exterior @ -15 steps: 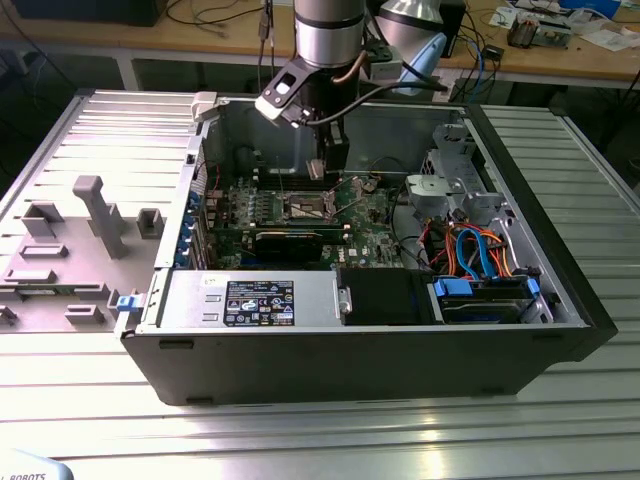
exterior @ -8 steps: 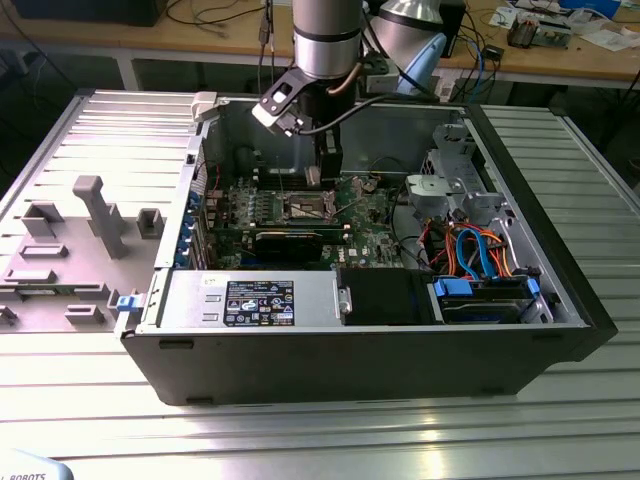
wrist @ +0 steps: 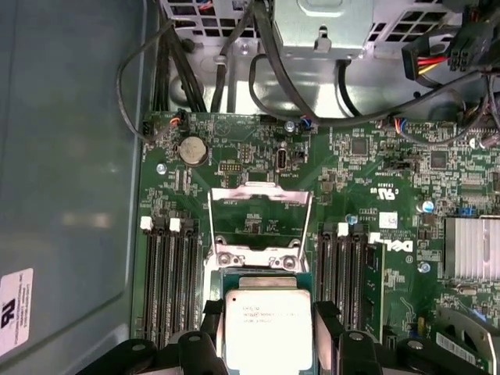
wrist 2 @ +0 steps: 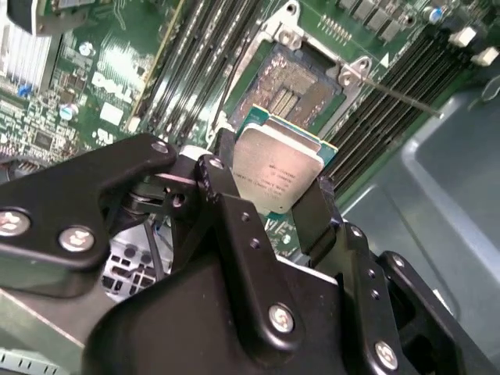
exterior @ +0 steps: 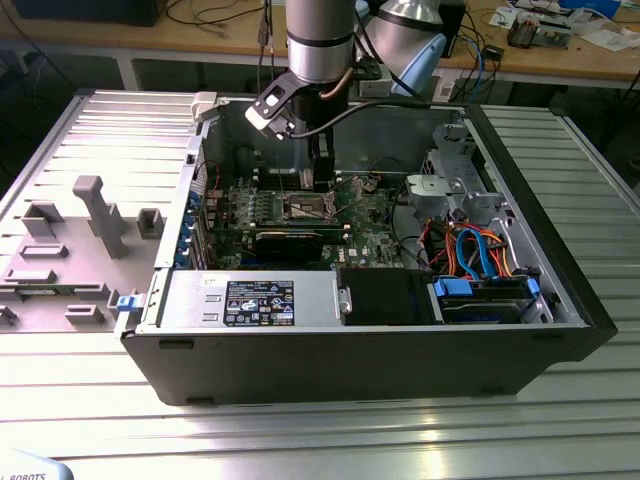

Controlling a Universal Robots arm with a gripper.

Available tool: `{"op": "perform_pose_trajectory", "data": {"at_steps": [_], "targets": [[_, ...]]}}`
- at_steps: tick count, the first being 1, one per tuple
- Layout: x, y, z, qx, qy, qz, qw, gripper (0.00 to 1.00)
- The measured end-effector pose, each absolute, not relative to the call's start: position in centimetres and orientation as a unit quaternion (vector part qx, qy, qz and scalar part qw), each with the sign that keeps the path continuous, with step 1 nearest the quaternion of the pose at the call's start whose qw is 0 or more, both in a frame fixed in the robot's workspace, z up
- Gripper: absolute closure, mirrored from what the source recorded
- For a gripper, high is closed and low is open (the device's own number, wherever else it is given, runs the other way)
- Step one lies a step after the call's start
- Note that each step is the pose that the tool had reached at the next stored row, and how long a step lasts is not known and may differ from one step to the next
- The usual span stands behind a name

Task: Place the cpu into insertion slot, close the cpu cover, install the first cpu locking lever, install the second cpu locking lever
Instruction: 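Place the cpu into insertion slot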

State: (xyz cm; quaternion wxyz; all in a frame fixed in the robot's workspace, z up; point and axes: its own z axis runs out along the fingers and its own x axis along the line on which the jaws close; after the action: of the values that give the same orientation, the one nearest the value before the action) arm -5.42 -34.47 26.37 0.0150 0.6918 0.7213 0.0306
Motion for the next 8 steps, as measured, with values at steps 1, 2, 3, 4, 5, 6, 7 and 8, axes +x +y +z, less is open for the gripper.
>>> {"op": "perform_pose_trajectory", "data": {"at_steps": [1,2,3,4,5,6,7,8], "targets": [[-5.42,-34.47,26.36,0.692,0.721,0.031,0.015,0.46],[-5.42,-34.47,26.36,0.692,0.721,0.031,0.015,0.46],[-5.42,-34.47,26.36,0.692,0.721,0.031,0.015,0.46],[-5.42,-34.47,26.36,0.692,0.721,0.031,0.015,0.46],[-5.42,-34.47,26.35,0.692,0.721,0.031,0.015,0.46],[-5.42,-34.47,26.34,0.692,0.721,0.031,0.015,0.46],[-5.43,-34.46,26.28,0.693,0.72,0.031,0.015,0.46],[-5.46,-34.45,26.22,0.694,0.719,0.03,0.015,0.46]]}}
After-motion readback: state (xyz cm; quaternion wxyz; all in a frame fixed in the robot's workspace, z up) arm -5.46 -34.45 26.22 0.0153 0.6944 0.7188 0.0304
